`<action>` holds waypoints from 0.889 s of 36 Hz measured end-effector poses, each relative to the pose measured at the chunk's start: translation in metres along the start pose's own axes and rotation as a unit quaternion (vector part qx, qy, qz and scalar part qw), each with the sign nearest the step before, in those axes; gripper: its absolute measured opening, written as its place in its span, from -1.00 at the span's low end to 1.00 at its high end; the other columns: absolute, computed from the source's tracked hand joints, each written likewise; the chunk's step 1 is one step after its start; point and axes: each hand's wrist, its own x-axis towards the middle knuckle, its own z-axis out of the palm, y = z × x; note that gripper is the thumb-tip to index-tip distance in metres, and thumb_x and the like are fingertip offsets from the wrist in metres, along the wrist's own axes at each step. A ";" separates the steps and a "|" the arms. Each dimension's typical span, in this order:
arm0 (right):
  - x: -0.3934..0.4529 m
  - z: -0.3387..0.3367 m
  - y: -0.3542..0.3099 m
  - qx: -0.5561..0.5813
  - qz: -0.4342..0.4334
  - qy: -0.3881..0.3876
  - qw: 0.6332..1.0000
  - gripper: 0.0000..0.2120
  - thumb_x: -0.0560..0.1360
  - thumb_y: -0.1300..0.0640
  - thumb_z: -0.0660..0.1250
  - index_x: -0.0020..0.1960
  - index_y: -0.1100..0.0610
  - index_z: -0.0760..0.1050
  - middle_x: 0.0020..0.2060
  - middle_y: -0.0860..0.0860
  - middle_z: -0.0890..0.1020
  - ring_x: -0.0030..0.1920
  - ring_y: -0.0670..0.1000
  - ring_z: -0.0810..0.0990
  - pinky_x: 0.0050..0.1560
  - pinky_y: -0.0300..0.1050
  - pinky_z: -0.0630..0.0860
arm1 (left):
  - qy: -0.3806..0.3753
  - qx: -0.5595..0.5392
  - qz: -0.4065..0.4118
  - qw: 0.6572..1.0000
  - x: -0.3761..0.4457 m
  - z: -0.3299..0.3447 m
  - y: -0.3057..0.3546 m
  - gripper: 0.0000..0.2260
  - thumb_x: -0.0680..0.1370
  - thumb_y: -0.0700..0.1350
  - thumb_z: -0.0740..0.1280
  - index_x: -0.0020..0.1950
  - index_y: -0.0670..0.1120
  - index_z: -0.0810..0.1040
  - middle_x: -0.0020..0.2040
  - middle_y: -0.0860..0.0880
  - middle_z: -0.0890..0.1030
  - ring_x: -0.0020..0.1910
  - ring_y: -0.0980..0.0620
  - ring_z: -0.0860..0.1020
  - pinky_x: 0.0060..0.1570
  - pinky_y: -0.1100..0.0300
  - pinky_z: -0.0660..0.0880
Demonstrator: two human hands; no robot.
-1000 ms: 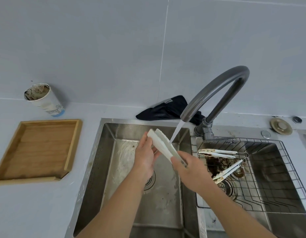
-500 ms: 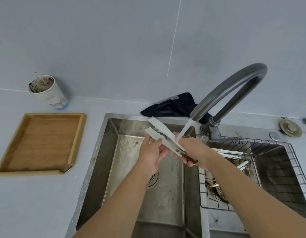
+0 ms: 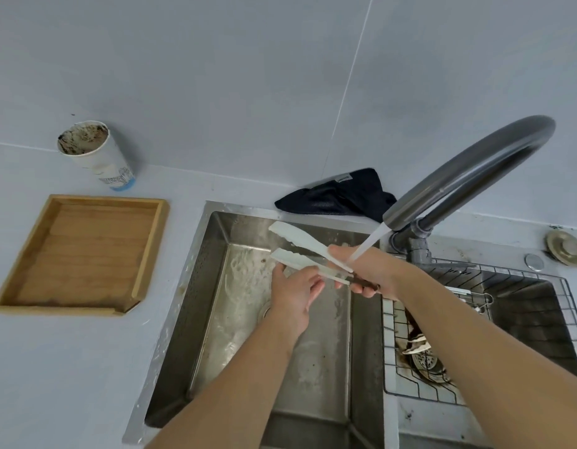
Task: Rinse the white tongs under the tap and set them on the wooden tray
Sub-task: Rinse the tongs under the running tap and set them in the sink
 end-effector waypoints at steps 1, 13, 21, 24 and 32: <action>0.000 0.000 -0.001 -0.010 -0.005 0.000 1.000 -0.51 0.64 -0.17 0.15 0.00 0.23 0.61 -0.32 0.08 0.58 -0.53 -0.06 0.34 -0.62 -0.26 0.19 | 0.011 -0.004 -0.003 1.000 0.001 0.000 0.000 -0.31 0.50 -0.39 0.43 0.53 0.02 0.28 0.05 -0.17 0.74 -0.06 -0.01 0.75 -0.03 0.19 0.68; -0.020 -0.001 0.012 -0.056 -0.010 0.032 0.998 -0.39 0.60 -0.28 0.12 -0.04 0.28 0.59 -0.28 0.14 0.54 -0.45 0.00 0.31 -0.53 -0.20 0.23 | 0.092 0.046 0.014 0.995 0.012 0.006 0.002 -0.81 0.60 -0.25 0.39 0.21 -0.16 0.56 0.02 -0.18 0.70 -0.15 -0.07 0.73 -0.42 0.26 0.60; -0.036 -0.013 0.040 -0.004 -0.010 0.063 0.998 -0.41 0.61 -0.26 0.14 0.00 0.27 0.60 -0.31 0.10 0.59 -0.52 -0.04 0.34 -0.58 -0.23 0.23 | 0.043 0.106 -0.014 0.993 0.002 0.029 -0.006 -0.89 0.62 -0.31 0.31 0.09 -0.12 0.53 0.02 -0.20 0.69 -0.19 -0.06 0.70 -0.49 0.29 0.55; -0.039 -0.019 0.045 0.021 -0.001 0.081 0.997 -0.41 0.63 -0.24 0.13 -0.01 0.29 0.59 -0.31 0.13 0.57 -0.52 -0.04 0.35 -0.58 -0.24 0.24 | -0.034 0.119 -0.013 0.992 -0.001 0.036 -0.012 -0.76 0.58 -0.36 0.34 0.18 -0.12 0.50 0.09 -0.19 0.68 -0.08 -0.07 0.72 -0.28 0.21 0.65; -0.051 -0.013 0.056 0.054 0.010 0.068 0.996 -0.36 0.51 -0.34 0.16 -0.01 0.22 0.65 -0.32 0.17 0.54 -0.47 0.03 0.32 -0.55 -0.21 0.23 | 0.047 0.205 0.026 0.977 0.009 0.024 -0.004 -0.89 0.63 -0.31 0.31 0.09 -0.18 0.60 0.00 -0.17 0.69 -0.29 0.03 0.71 -0.43 0.31 0.57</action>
